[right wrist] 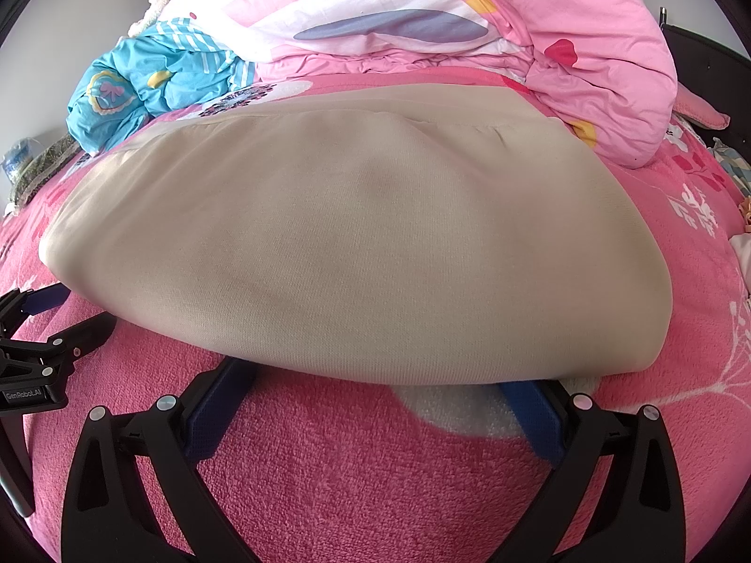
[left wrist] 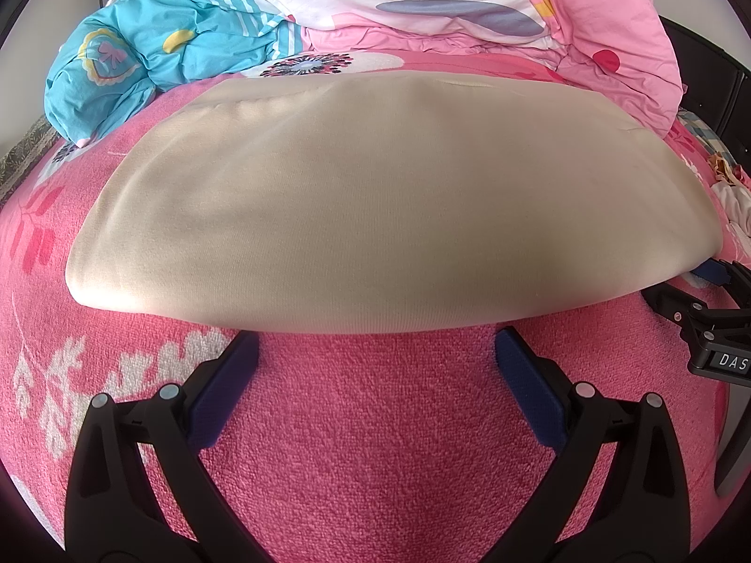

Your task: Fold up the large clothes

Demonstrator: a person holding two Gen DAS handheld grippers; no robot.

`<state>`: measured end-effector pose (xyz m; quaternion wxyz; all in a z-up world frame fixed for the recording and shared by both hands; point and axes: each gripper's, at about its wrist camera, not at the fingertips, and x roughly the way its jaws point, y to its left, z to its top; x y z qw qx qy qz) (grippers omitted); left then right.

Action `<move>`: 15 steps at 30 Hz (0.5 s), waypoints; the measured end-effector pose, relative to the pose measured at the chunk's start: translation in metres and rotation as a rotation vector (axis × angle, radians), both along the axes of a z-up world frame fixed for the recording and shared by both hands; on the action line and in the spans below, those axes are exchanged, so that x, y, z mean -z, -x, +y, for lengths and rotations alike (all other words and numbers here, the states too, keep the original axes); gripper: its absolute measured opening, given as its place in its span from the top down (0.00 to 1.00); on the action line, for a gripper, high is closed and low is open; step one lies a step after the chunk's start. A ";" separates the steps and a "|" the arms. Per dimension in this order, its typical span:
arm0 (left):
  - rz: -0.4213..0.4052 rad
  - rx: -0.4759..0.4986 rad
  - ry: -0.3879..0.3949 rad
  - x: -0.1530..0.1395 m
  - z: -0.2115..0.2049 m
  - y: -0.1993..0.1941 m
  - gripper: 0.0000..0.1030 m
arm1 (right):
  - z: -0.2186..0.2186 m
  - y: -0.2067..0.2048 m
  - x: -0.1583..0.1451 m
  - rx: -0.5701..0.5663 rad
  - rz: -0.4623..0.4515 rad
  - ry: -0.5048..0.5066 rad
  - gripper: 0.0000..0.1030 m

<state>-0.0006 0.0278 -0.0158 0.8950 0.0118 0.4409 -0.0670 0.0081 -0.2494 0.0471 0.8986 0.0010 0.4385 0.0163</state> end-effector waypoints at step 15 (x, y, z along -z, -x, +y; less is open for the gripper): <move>0.000 0.000 0.000 0.000 0.000 0.002 0.06 | 0.000 0.000 0.000 0.000 0.000 0.000 0.06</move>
